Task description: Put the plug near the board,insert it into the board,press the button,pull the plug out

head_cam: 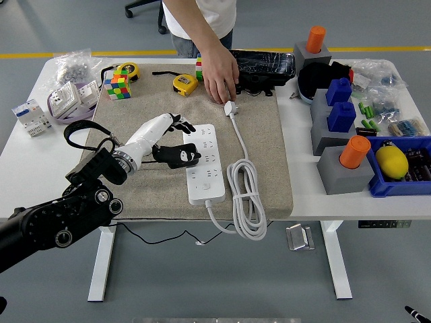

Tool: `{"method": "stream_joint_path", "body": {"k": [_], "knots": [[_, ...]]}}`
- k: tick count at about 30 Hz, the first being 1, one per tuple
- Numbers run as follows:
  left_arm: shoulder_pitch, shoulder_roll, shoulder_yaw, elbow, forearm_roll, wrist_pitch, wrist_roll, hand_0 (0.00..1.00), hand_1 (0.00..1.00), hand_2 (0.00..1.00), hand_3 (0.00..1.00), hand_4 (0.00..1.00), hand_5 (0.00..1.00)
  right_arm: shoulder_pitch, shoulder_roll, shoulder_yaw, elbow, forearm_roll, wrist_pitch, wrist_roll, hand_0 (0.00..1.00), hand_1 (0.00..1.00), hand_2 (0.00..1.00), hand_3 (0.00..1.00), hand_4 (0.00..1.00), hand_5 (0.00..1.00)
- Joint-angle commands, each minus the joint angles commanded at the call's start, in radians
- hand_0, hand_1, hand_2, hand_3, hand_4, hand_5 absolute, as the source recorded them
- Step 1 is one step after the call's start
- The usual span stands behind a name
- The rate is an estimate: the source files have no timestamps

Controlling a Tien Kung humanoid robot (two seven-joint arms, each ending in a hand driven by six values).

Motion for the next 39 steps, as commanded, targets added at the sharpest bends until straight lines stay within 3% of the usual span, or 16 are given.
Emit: {"method": "stream_joint_path", "body": {"k": [5, 6, 11, 12, 17, 18, 25, 39], "knots": [[-0.014, -0.007, 0.028, 0.035, 0.007, -0.001, 0.008, 0.734, 0.752, 0.729, 0.708, 0.998, 0.365, 0.001, -0.003, -0.004, 0.0, 0.0, 0.0, 0.0, 0.614, 0.666, 0.638, 0.573, 0.983, 0.585], [-0.019, -0.009, 0.033, 0.041, 0.008, -0.001, 0.012, 0.623, 0.654, 0.619, 0.603, 0.872, 0.186, 0.001, -0.003, -0.004, 0.001, 0.001, 0.0, 0.0, 0.614, 0.666, 0.637, 0.573, 0.983, 0.585], [-0.041, -0.018, 0.065, 0.072, 0.01, 0.014, 0.016, 0.623, 0.654, 0.619, 0.603, 0.872, 0.186, 0.002, -0.004, -0.005, 0.002, 0.0, 0.0, 0.0, 0.614, 0.666, 0.637, 0.573, 0.983, 0.585], [-0.046, -0.021, 0.074, 0.08, 0.009, 0.016, 0.017, 0.443, 0.516, 0.574, 0.565, 0.824, 0.103, 0.002, -0.005, -0.006, 0.002, 0.0, 0.0, 0.0, 0.614, 0.666, 0.637, 0.573, 0.983, 0.585], [-0.053, -0.028, 0.098, 0.094, 0.006, 0.029, 0.018, 0.443, 0.516, 0.574, 0.565, 0.824, 0.103, 0.0, -0.004, -0.006, 0.003, -0.001, 0.0, 0.0, 0.614, 0.666, 0.637, 0.573, 0.983, 0.585], [-0.054, -0.029, 0.1, 0.097, 0.005, 0.03, 0.017, 0.342, 0.465, 0.523, 0.553, 0.796, 0.036, 0.0, -0.004, -0.005, 0.003, -0.001, 0.0, 0.0, 0.614, 0.666, 0.637, 0.573, 0.983, 0.585], [-0.054, -0.032, 0.103, 0.101, 0.0, 0.032, 0.008, 0.316, 0.437, 0.495, 0.543, 0.761, 0.002, -0.003, -0.004, -0.002, 0.004, -0.004, 0.0, 0.0, 0.613, 0.665, 0.637, 0.573, 0.983, 0.585], [-0.033, -0.021, 0.067, 0.1, -0.038, 0.1, -0.146, 0.312, 0.423, 0.483, 0.532, 0.73, 0.002, -0.008, 0.001, 0.01, 0.004, -0.006, 0.0, 0.0, 0.616, 0.666, 0.637, 0.573, 0.984, 0.585]]}}
